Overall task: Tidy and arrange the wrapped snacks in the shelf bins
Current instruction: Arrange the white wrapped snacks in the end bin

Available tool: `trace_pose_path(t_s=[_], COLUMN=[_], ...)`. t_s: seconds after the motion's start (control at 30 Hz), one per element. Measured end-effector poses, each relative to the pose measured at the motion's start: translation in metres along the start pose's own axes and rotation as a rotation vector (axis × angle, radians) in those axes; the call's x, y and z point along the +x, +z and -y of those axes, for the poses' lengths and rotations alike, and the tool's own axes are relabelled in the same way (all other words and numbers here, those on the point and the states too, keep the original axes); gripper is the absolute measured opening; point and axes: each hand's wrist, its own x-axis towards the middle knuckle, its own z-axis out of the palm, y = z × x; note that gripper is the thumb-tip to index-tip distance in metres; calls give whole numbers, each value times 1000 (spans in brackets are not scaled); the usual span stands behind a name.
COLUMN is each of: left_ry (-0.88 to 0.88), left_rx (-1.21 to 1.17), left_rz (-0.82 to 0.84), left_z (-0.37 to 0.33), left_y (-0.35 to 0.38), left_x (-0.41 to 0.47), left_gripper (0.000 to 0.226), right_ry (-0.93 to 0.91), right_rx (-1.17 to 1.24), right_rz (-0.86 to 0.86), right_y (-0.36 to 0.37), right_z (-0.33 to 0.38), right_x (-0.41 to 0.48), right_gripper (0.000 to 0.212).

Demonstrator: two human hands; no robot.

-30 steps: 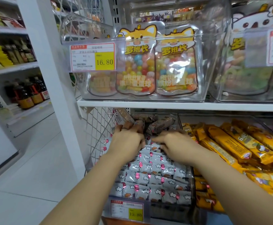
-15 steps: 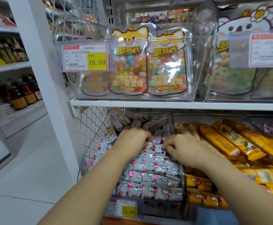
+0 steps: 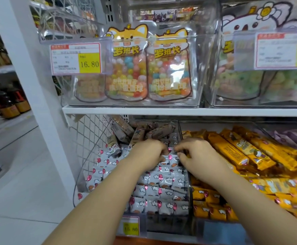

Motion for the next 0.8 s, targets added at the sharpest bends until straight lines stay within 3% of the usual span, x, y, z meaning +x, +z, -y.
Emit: trace_pose_path(t_s=[0.1, 0.23, 0.47, 0.6, 0.7, 0.8], left_ry=[-6, -29, -195, -298, -318, -340], left_rx=[-124, -243, -229, -334, -401, -408], left_rz=[12, 15, -448, -590, -580, -450], left_z=[-1, 2, 32, 51, 57, 58], left_y=[1, -6, -16, -5, 6, 11], left_x=[2, -8, -61, -81, -90, -91], left_gripper=[12, 19, 23, 28, 36, 46], right_ry=[7, 22, -17, -67, -104, -88], right_rx=[0, -34, -29, 102, 129, 127], right_rz=[-3, -10, 2, 110, 217, 232], right_y=[1, 1, 6, 19, 34, 42], right_z=[-1, 1, 26, 55, 71, 80], right_x=[0, 1, 2, 7, 10, 20], right_gripper=[27, 28, 24, 29, 40, 48])
